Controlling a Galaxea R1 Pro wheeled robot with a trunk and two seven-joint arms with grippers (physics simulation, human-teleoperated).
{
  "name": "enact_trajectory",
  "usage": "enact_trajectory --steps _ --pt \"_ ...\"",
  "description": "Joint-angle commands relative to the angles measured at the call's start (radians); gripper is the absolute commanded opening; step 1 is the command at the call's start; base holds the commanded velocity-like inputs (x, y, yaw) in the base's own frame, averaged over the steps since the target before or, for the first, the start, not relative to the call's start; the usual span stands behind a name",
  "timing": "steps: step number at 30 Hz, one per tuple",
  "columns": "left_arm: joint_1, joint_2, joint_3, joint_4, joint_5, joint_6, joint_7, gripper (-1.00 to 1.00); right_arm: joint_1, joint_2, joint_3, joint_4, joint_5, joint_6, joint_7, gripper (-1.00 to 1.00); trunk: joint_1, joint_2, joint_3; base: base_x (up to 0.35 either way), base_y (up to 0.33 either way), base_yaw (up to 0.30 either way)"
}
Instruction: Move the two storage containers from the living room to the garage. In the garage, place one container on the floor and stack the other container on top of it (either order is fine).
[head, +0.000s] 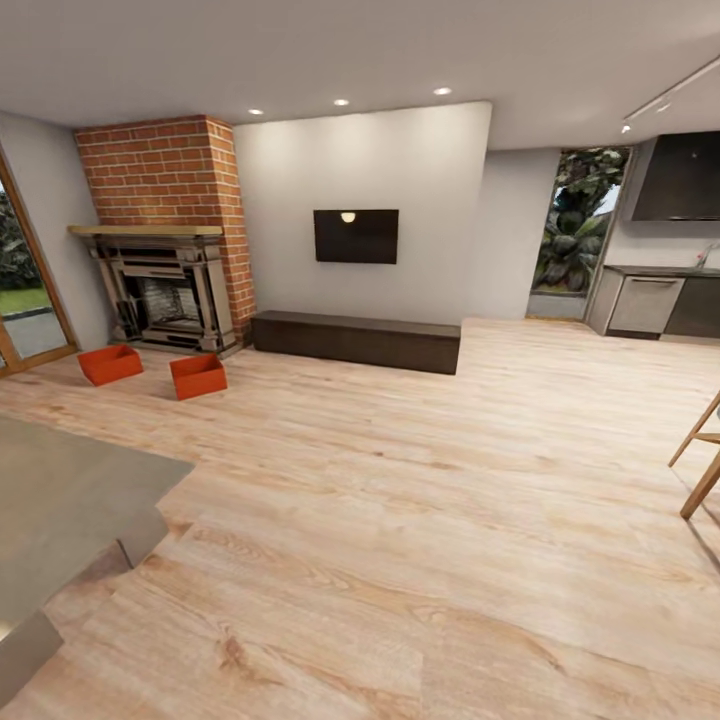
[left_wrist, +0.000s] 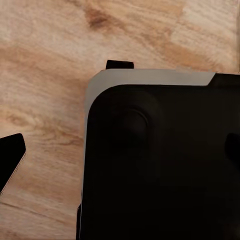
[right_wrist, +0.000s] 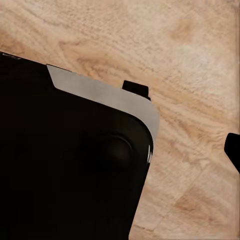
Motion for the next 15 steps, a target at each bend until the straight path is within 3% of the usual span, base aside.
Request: enact_trajectory --steps 1,15 --pt "0.000 0.000 0.000 0.001 0.008 -0.002 -0.001 1.00 -0.001 0.000 0.006 0.003 -0.011 -0.006 0.006 1.00 0.001 0.000 -0.001 0.322 0.000 0.000" --pt "0.000 0.000 0.000 0.000 0.008 -0.002 -0.001 1.00 -0.001 -0.001 0.006 0.003 -0.011 -0.006 0.006 1.00 0.001 0.000 -0.001 0.322 0.000 0.000"
